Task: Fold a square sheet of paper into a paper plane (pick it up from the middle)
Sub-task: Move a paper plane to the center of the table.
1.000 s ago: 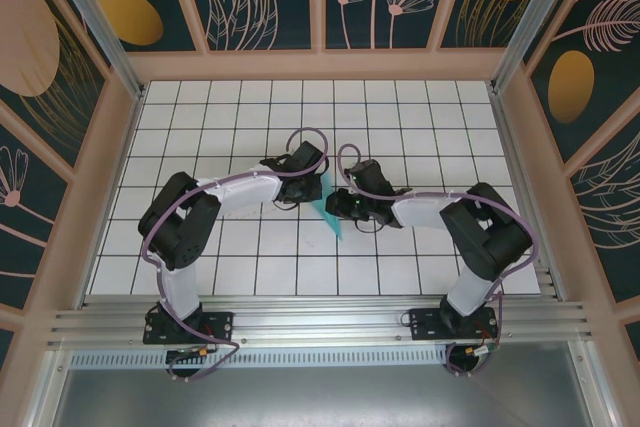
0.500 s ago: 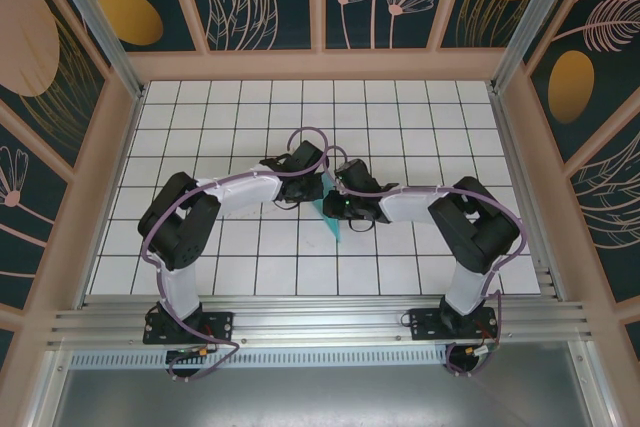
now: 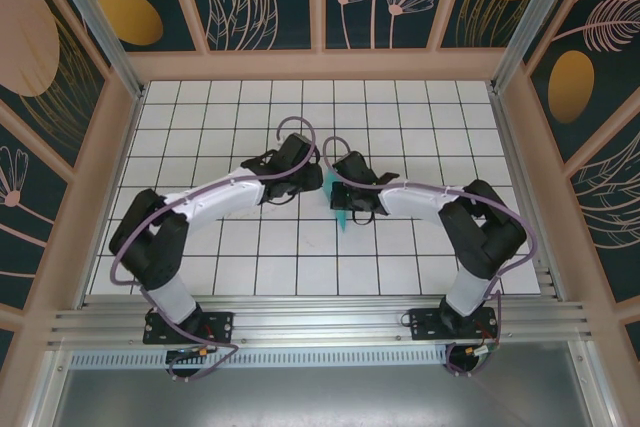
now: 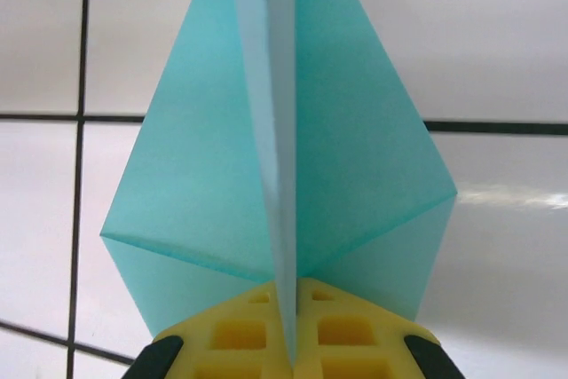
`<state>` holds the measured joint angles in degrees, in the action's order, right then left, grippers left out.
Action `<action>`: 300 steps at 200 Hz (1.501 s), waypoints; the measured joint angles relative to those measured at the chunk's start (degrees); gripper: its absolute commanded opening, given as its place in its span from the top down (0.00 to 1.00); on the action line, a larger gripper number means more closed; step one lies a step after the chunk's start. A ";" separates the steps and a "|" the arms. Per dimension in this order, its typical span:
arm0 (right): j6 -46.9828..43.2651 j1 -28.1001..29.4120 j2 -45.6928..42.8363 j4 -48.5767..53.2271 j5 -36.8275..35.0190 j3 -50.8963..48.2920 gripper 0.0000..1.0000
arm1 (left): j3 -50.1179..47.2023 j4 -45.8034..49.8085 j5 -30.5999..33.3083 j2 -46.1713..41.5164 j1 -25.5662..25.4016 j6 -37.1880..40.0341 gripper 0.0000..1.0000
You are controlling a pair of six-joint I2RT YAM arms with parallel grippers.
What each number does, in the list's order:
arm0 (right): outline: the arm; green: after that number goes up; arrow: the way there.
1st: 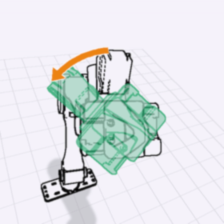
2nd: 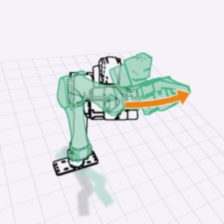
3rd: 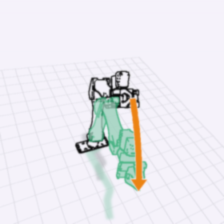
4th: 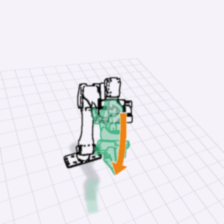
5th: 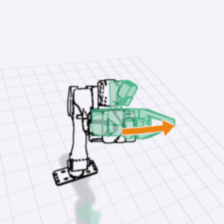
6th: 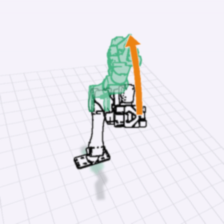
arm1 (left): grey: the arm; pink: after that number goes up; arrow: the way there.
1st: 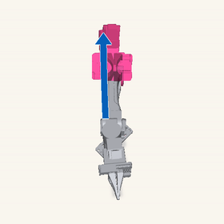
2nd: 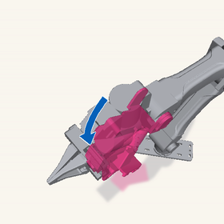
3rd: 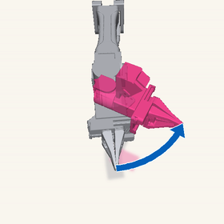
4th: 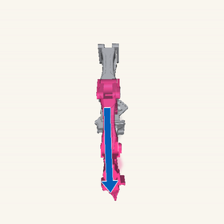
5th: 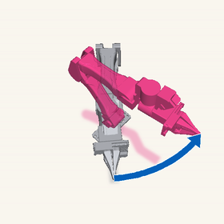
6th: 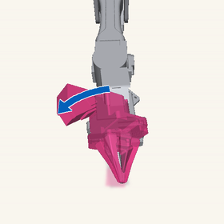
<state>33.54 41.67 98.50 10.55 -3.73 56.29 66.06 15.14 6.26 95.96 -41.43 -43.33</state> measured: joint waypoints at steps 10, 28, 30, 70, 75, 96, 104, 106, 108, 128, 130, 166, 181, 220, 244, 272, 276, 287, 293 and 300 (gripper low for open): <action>0.04 0.00 0.00 2.10 -1.81 1.38 0.93 | -0.44 -0.61 1.05 -1.64 0.00 -0.07 0.59; 0.28 0.00 0.20 5.25 -4.00 3.58 0.92 | -1.18 -1.68 2.99 -3.26 0.00 -0.44 0.59; 0.28 0.00 0.26 5.55 -4.13 3.80 0.92 | -1.27 -1.75 3.23 -3.34 0.00 -0.44 0.59; 1.14 0.07 4.74 8.83 -5.29 8.00 0.89 | -4.02 -2.05 5.95 -3.89 0.00 -1.31 0.59; 1.33 0.07 5.42 9.05 -5.27 8.22 0.89 | -4.20 -2.05 6.21 -3.89 0.00 -1.36 0.60; 1.40 0.07 7.54 9.81 -5.27 8.35 0.88 | -4.39 -2.08 6.73 -4.11 0.00 -1.79 0.59; 1.44 0.07 8.24 9.97 -5.29 8.37 0.87 | -4.48 -2.10 6.91 -4.24 0.00 -1.99 0.59; 1.44 0.07 8.31 9.94 -5.29 8.39 0.86 | -4.52 -2.10 6.93 -4.33 0.00 -2.03 0.59; 1.51 0.07 8.44 9.97 -5.29 8.44 0.86 | -4.57 -2.12 6.93 -4.35 0.00 -2.14 0.59; 1.49 0.15 9.49 10.62 -5.27 9.31 0.83 | -4.90 -2.14 6.91 -4.74 0.00 -2.80 0.59; 1.49 0.17 9.53 10.69 -5.27 9.40 0.83 | -4.94 -2.19 6.91 -4.76 0.00 -2.86 0.59; 1.55 0.37 9.73 10.84 -5.27 9.66 0.80 | -5.03 -2.60 6.88 -4.85 0.00 -3.48 0.60; 1.55 0.39 9.88 10.80 -5.29 9.66 0.79 | -5.03 -2.62 6.86 -4.85 0.00 -3.48 0.60; 2.60 0.50 10.43 10.67 -5.49 9.84 0.74 | -5.11 -2.86 6.88 -4.85 0.02 -3.50 0.60; 2.93 1.27 11.23 11.13 -6.88 10.73 0.73 | -5.44 -2.95 6.91 -4.85 0.00 -3.50 0.60; 2.99 2.36 12.37 13.18 -9.33 12.70 0.73 | -5.97 -2.95 7.13 -4.85 0.00 -3.67 0.60; 3.02 2.47 12.46 13.38 -9.57 12.90 0.71 | -6.01 -2.95 7.28 -4.85 0.00 -3.69 0.60; 2.93 2.62 12.66 13.55 -9.97 13.11 0.68 | -6.19 -2.97 7.61 -4.96 0.02 -3.74 0.60; 2.86 2.71 12.68 13.53 -9.99 13.22 0.67 | -6.40 -3.02 7.82 -5.14 0.00 -3.89 0.60; 2.84 2.69 12.70 13.49 -9.97 13.22 0.65 | -6.75 -3.04 7.98 -5.49 0.02 -3.93 0.60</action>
<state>36.38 44.36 111.20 24.03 -13.69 69.52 59.31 12.10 14.24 90.48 -41.41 -47.27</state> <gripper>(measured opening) 0.326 0.404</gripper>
